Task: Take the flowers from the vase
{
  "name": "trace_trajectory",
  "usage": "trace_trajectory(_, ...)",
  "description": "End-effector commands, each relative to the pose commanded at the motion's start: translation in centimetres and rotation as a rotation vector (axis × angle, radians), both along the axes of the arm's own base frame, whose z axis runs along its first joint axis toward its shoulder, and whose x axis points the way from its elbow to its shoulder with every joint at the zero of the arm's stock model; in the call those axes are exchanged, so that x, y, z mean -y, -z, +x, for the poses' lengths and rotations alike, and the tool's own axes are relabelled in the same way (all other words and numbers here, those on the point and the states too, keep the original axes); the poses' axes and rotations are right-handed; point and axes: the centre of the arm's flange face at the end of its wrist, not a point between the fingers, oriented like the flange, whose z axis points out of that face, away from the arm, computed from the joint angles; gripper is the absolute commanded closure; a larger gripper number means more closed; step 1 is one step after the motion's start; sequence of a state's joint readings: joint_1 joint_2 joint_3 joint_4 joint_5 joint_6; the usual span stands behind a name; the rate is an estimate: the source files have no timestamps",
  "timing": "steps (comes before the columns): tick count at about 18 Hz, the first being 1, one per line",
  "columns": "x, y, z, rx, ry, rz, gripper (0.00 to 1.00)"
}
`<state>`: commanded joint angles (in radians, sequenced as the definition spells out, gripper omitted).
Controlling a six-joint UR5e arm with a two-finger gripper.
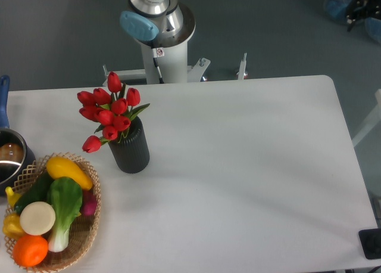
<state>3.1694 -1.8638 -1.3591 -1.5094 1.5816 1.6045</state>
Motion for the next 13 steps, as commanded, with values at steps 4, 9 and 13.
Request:
trace_trajectory(4,-1.9,1.2,1.0,0.044,0.033,0.018,0.00)
trace_trajectory(9,-2.7,1.1,2.8,0.037,0.041,0.084,0.00)
trace_trajectory(13,-5.6,2.3,5.3,-0.006,0.078,0.083,0.00)
